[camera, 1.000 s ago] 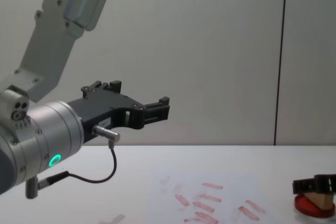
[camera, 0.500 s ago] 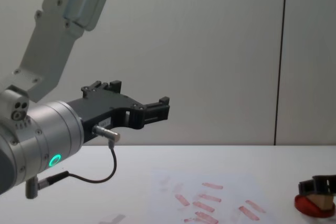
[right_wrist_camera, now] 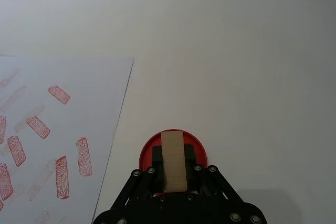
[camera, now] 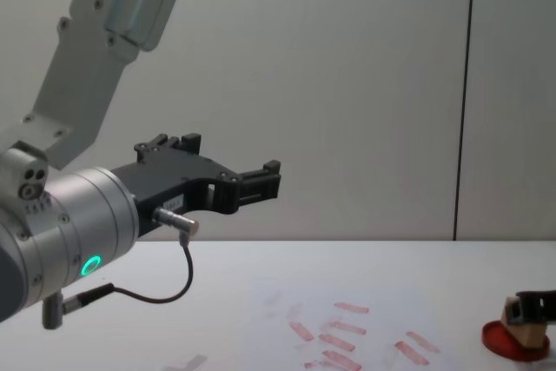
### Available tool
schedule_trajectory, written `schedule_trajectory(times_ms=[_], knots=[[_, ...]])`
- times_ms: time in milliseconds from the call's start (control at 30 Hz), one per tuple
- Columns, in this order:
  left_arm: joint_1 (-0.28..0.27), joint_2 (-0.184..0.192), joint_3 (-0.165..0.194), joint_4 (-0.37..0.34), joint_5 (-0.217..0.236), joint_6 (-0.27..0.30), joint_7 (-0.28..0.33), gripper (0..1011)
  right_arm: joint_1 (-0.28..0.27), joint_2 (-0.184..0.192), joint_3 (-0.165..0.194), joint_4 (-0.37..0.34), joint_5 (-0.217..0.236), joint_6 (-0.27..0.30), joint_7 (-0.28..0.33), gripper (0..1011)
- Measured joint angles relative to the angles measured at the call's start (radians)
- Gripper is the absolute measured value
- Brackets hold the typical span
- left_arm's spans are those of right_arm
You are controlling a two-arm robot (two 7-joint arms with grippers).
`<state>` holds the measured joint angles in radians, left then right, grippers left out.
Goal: Use the one hand to pick up the stamp and affix it onto the A4 paper.
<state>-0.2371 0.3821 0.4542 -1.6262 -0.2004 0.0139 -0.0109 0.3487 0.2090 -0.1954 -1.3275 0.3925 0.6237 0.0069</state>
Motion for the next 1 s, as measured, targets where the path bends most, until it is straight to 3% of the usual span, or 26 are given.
schedule_trajectory(times_ms=[400, 667, 1000], knots=[[0.000, 0.000, 0.000, 0.000, 0.000, 0.000, 0.000, 1002, 0.000, -0.001, 0.001, -0.002, 0.000, 0.006, -0.004, 217], [0.000, 0.000, 0.000, 0.000, 0.000, 0.000, 0.000, 1002, 0.007, -0.004, 0.000, -0.011, -0.012, 0.040, -0.020, 217], [0.000, 0.000, 0.000, 0.000, 0.000, 0.000, 0.000, 1002, 0.038, -0.011, -0.010, -0.029, -0.059, 0.160, -0.021, 217]])
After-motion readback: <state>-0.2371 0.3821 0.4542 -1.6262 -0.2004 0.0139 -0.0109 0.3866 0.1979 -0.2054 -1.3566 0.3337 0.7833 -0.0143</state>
